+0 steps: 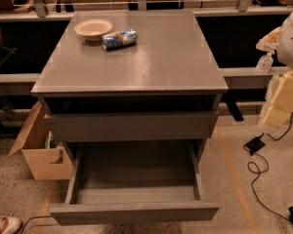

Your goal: Close middle drawer

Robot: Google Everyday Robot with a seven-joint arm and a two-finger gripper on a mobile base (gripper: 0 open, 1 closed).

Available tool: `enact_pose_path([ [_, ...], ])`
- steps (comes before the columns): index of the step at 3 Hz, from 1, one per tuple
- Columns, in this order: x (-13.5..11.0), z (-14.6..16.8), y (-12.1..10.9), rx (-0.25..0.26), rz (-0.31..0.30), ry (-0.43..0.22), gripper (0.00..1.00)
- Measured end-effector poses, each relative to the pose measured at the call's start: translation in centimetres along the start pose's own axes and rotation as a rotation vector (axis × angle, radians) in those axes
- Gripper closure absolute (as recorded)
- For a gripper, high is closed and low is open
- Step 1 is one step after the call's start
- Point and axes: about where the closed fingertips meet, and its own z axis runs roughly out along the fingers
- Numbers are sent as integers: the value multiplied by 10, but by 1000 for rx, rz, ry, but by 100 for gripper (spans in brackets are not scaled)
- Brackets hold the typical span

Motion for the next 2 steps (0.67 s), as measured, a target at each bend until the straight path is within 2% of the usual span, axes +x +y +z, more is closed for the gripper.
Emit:
enact_pose_path([
  [1, 0, 0, 0, 0, 0, 0, 0],
  [2, 4, 18, 14, -33, 59, 48, 0],
])
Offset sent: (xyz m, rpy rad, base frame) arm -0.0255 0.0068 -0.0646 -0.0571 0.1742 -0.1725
